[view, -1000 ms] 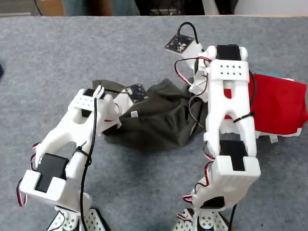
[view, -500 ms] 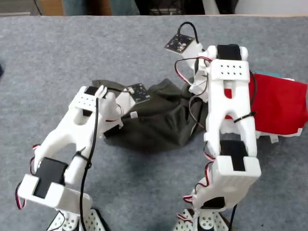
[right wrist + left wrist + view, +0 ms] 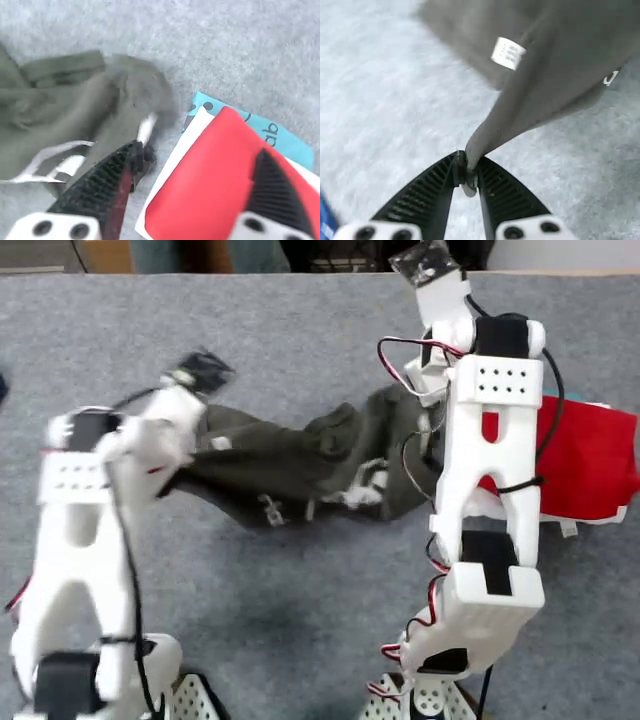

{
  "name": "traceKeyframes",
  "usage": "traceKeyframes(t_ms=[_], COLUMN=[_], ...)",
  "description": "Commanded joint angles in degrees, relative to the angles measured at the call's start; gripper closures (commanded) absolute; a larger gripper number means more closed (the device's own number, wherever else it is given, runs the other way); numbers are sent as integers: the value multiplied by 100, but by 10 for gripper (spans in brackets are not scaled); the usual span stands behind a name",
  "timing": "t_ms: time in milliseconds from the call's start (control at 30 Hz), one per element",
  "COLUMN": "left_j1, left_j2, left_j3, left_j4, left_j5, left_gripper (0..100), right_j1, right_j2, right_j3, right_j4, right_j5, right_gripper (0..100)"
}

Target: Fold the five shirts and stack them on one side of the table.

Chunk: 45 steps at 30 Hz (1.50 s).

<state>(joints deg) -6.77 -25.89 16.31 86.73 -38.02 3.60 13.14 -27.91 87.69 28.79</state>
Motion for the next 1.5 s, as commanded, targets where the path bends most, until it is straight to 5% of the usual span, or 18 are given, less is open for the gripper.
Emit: traceKeyframes(t_ms=[0, 300, 533, 600, 733, 1000, 1267, 1467], left_j1=[-646, -1376, -1393, -1393, -1393, -1393, -1429, -2132], left_j2=[-563, -1582, -2075, -2066, -2075, -2075, -2075, -2066], left_j3=[-374, 796, 980, 1024, 1411, 1499, 1569, 1648], left_j4=[492, 1108, 1090, 905, 659, 536, 589, 580], left_j5=[-158, -624, -387, 9, 202, 176, -273, -905], left_gripper=[971, 971, 971, 971, 971, 971, 971, 971], right_j1=[26, -923, -2066, -2075, -1547, -615, -211, 501], right_j2=[-40, 321, 840, 1024, 1587, 1560, -611, -2440], right_j3=[-277, 541, 1903, 2176, 2290, 2659, 5525, 6633], right_j4=[-105, 941, -123, -510, -677, 1310, 1354, 1354], right_j5=[-334, -536, -1301, -1301, -1266, -193, 923, 2171], right_gripper=[610, 613, 617, 694, 990, 985, 984, 982])
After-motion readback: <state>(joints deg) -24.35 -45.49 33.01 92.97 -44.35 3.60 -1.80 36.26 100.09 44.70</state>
